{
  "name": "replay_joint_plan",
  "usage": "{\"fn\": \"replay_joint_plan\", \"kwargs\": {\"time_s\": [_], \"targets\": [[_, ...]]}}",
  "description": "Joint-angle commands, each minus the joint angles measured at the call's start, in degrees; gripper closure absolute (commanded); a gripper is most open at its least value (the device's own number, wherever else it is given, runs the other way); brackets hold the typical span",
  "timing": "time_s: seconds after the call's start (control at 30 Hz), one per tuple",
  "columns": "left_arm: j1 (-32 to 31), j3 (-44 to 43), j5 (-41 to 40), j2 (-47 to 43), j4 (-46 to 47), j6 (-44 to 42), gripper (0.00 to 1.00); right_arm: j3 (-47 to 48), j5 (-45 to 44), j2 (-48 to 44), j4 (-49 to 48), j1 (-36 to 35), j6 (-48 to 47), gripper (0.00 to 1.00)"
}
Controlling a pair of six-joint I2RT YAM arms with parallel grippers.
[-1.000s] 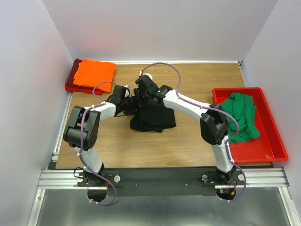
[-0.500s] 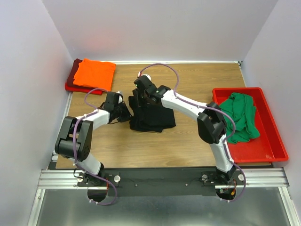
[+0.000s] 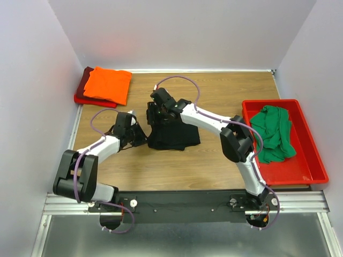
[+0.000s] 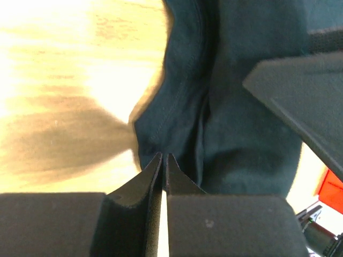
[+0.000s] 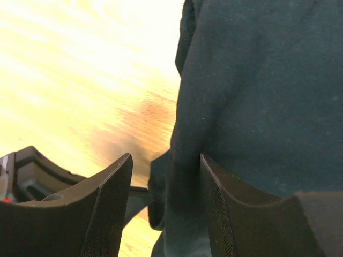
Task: Fold and stack the t-shirts
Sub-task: Fold the tshirt
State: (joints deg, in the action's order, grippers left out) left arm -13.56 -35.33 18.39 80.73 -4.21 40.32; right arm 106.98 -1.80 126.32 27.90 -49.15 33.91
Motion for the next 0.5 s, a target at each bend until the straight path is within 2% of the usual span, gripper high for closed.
{"fn": "replay_joint_plan", "kwargs": {"time_s": [0.0,0.1,0.23,0.3,0.37,0.4,0.47], "targets": [[0.6,-1.7,-0.6,-4.7,-2.8,-0.9,0.88,-0.7,3.6,-2.6,-2.5,-0.4,1.9,0.40],[2.5,-7.3,-2.4,-5.9,-7.5,-4.3,0.88,-4.0,-1.7,-7.0,-2.4,0.0,2.5,0.38],[4.9,-15.4,-2.5,-3.8,-9.7,-6.9,0.88,-13.3,-7.2,-16.7,-2.5,1.4,3.0,0.40],[5.2,-20.5,0.8,-1.3,-8.2,-7.3,0.87,-16.4,-8.4,-18.8,-2.4,1.5,3.0,0.41],[5.0,-24.5,3.6,4.0,-7.5,-7.2,0.87,-19.7,-6.9,-20.0,-2.5,1.4,3.2,0.46],[4.5,-28.1,6.0,7.5,-6.3,-6.9,0.88,-20.4,-6.3,-20.0,-2.8,1.3,3.1,0.54],[3.7,-31.7,7.5,11.1,-5.7,-7.3,0.88,-21.7,-5.6,-18.9,-3.3,0.9,3.4,0.60]]}}
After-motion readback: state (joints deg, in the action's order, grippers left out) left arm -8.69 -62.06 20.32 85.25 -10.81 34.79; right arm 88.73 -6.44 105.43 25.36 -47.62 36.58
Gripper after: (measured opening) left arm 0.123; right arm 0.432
